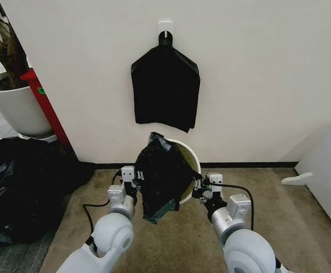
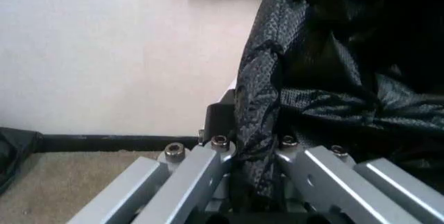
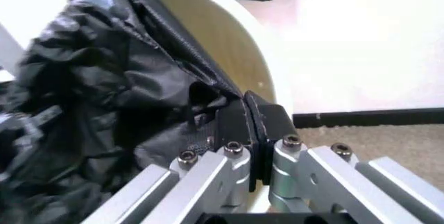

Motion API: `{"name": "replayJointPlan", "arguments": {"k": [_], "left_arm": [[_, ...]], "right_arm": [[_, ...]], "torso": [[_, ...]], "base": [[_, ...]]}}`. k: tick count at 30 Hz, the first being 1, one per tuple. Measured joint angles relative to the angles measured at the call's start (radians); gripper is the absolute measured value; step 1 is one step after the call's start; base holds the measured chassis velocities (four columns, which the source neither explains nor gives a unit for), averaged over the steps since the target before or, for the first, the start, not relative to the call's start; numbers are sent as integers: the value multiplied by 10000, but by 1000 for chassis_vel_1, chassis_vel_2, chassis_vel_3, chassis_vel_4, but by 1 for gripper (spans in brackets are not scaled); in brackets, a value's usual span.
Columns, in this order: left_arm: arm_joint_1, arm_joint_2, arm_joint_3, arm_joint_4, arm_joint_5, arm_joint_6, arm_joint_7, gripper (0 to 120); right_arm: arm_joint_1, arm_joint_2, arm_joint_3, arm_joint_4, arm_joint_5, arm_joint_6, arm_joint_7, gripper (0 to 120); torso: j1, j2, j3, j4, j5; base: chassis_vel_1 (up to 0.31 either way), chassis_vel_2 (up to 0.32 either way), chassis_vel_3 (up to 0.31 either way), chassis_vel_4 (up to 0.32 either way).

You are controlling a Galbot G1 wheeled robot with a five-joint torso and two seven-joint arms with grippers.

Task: Place the garbage bag over the trash bin.

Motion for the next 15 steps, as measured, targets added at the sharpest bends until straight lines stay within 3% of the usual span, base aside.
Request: {"name": "replayJointPlan", "arguments": {"k": [15], "left_arm": [[654,292,-229,-389,10,-284,472,2]], "right_arm": [[48,-384,759,-451,578,5,463,0]], "torso": [[0,0,0,0,0]], "base": [[0,0,0,0]]}}
